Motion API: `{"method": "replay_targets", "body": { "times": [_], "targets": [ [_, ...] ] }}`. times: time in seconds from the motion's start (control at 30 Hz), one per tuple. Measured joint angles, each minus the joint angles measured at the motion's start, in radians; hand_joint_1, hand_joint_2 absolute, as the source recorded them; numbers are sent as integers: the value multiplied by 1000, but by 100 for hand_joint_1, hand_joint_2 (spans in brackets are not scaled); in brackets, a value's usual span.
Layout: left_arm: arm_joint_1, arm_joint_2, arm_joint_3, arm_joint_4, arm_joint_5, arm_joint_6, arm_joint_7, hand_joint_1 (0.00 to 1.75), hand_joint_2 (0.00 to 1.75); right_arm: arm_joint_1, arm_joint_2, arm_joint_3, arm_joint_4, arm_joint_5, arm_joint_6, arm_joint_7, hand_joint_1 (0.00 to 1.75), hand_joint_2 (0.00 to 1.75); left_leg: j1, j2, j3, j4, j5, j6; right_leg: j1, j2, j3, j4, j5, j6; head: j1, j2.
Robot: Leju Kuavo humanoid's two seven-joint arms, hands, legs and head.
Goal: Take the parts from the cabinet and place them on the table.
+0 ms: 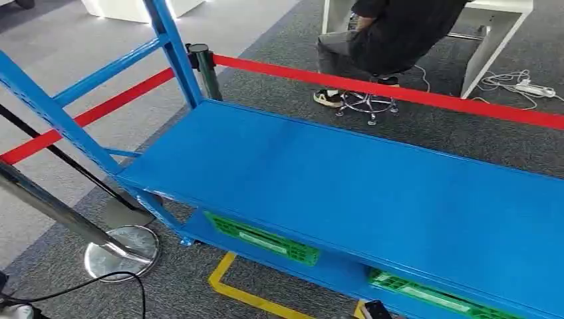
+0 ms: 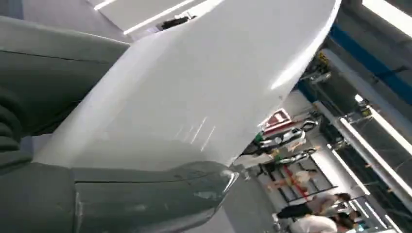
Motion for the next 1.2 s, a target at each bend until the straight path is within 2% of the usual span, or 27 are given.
{"method": "replay_targets", "body": {
  "times": [0.03, 0.07, 0.1, 0.13, 0.2, 0.23, 0.27, 0.3, 0.4, 0.43, 0.5, 0.53, 0.57, 0.6, 0.67, 0.8, 0.83, 0.87, 0.9, 0.93, 0.97, 1.0, 1.07, 1.1, 1.13, 1.17, 1.2],
  "targets": [
    [0, 0, -2, 0, 0, 0, 0, 175, 175, 4, 0, -1, 0, 0, 0, 0, 0, 175, 2, 8, -42, 85, -38, -3, 1, -11, 0, 0, -2, -2, 1, 0],
    [2, 0, 0, 0, 1, 0, 0, 175, 175, 7, 0, -2, 0, 1, -1, 0, 0, 175, 3, 11, -76, 153, -59, -5, 1, -23, -1, 1, -3, -2, 0, 0],
    [4, 0, 0, 0, 1, 0, 0, 175, 175, 10, 0, -2, 0, 3, -3, 0, 0, 175, 4, 12, -89, 176, -57, -7, 1, -31, 0, 1, -4, -1, 0, 0],
    [7, 0, 0, 0, 1, 0, 0, 175, 175, 10, 0, -2, 0, 3, -4, -1, 0, 175, 6, 13, -79, 156, -32, -8, 1, -39, 0, 1, -5, 1, 0, 0],
    [8, 0, -1, -2, 1, 0, 0, 175, 175, 6, 0, -2, 0, 3, -3, -2, 0, 175, 7, 19, -9, 20, 53, -5, 0, -53, 5, 2, -9, 5, 0, 0],
    [9, 0, 0, -5, 0, 0, 0, 175, 175, 5, 0, -2, 0, 2, -1, -2, 0, 175, 6, 51, 42, -73, 94, -2, 0, -64, 11, 2, -13, 9, -1, 0],
    [8, 0, -1, -6, 0, 0, 0, 175, 175, 5, 0, -2, 0, 2, 0, -2, 0, 175, -8, 89, 58, -107, 75, -1, 10, -67, 13, 5, -17, 16, -3, 0],
    [7, 0, -4, -8, 0, 0, 0, 175, 175, 5, 0, -2, 0, 2, 1, -2, 0, 175, -6, 82, 59, -114, 73, 12, 12, -72, 9, 8, -21, 23, -6, 0],
    [12, 0, -6, -9, 1, 0, 0, 175, 175, 2, 0, -2, 0, 4, -2, -3, 0, 175, -13, 58, 53, -113, 73, 29, 9, -97, 21, -2, -22, 39, -4, 0],
    [13, -2, -7, -10, 1, 0, 0, 175, 175, 1, 0, -2, 0, 5, -2, -3, 0, 175, -8, 55, 59, -117, 78, 32, 8, -87, 11, 1, -31, 46, -4, 0],
    [14, -2, -10, -10, 1, 0, 0, 175, 175, -6, 0, -3, 0, 1, 1, -2, 0, 175, -8, 52, 61, -117, 73, 31, 9, -85, 16, -5, -31, 1, 6, 0],
    [15, -2, -10, -10, 0, 0, 0, 175, 175, -8, 0, -4, 0, 0, 3, -1, 0, 175, -10, 50, 61, -117, 73, 31, 10, -85, 17, -5, -34, -17, 5, 0],
    [15, -2, -10, -10, 0, 0, 0, 175, 175, -9, 0, -5, 0, 0, 3, 0, 0, 175, -12, 50, 61, -117, 71, 34, 10, -85, 16, -5, -30, -23, 5, 0],
    [15, -2, -10, -10, 0, 0, 0, 175, 175, -8, 0, -5, 0, 2, 2, 0, 0, 175, -13, 50, 61, -117, 71, 35, 10, -84, 16, -5, -28, -22, 5, 0],
    [15, -2, -9, -10, -1, 0, 0, 175, 175, -6, 1, -5, 0, 3, 1, 0, 0, 175, -16, 50, 61, -117, 69, 39, 7, -83, 16, -7, -20, -9, 4, 0],
    [15, -2, -9, -10, -2, 0, 0, 175, 175, -5, 1, -5, 0, 2, 0, 0, 0, 175, -21, 50, 61, -115, 68, 41, 3, -82, 16, -9, -18, 1, 5, 0],
    [15, -2, -9, -10, -2, 0, 0, 175, 175, -5, 1, -5, 0, 3, -1, 0, 0, 175, -29, 50, 59, -108, 63, 48, 0, -82, 27, -19, -12, 18, 5, 0],
    [15, 0, -9, -10, -2, 0, 0, 175, 175, -6, 3, -5, 0, 3, -1, 0, 0, 175, -29, 49, 56, -108, 64, 60, -7, -88, 32, -24, -10, 54, 2, 0],
    [15, 1, -8, -10, -2, 0, 0, 175, 175, -7, 5, -5, 0, 3, -1, 0, 0, 175, -28, 48, 56, -114, 68, 65, -5, -88, 34, -27, -8, 64, 3, 0],
    [15, 0, -9, -10, -3, 0, 0, 175, 175, -6, 6, -5, 0, 3, -1, 0, 0, 175, -16, 47, 69, -135, 79, 74, -5, -82, 31, -23, -18, 69, 4, 0],
    [15, -1, -9, -10, -3, 0, 0, 175, 175, -6, 6, -5, 0, 3, 0, -1, 0, 175, -17, 47, 74, -142, 81, 76, -6, -53, 20, 0, -37, 66, 5, 0],
    [13, -2, -10, -10, -3, 0, 0, 175, 175, -7, 6, -5, 0, 3, -1, -1, 0, 175, -16, 46, 74, -142, 83, 79, -5, -33, -14, 71, -76, 59, 6, 0],
    [14, -2, -10, -10, -3, 0, 0, 175, 175, -3, 6, -5, 0, 3, -1, -1, 0, 175, -18, 41, 72, -141, 82, 79, -5, -22, -104, 245, -145, 56, 6, 0],
    [14, -2, -10, -10, -3, 0, 0, 175, 175, -1, 6, -5, 0, 3, -1, 0, 0, 175, -18, 37, 72, -141, 82, 78, -5, -21, -137, 302, -155, 56, 7, 0],
    [14, -2, -10, -10, -3, 0, 0, 175, 175, 2, 6, -5, 0, 3, -1, 0, 0, 175, -18, 34, 73, -140, 81, 77, -6, -21, -145, 306, -140, 55, 6, 0],
    [14, -2, -10, -10, -3, 0, 0, 175, 175, 2, 6, -5, 0, 4, -2, 0, 0, 175, -17, 31, 75, -140, 80, 73, -7, -22, -134, 268, -105, 54, 7, 0],
    [14, -2, -10, -10, -3, 0, 0, 175, 175, 2, 6, -5, 0, 4, -2, 0, 0, 175, -15, 27, 76, -137, 79, 68, -8, -22, -101, 190, -55, 52, 6, 0]
  ]
}}
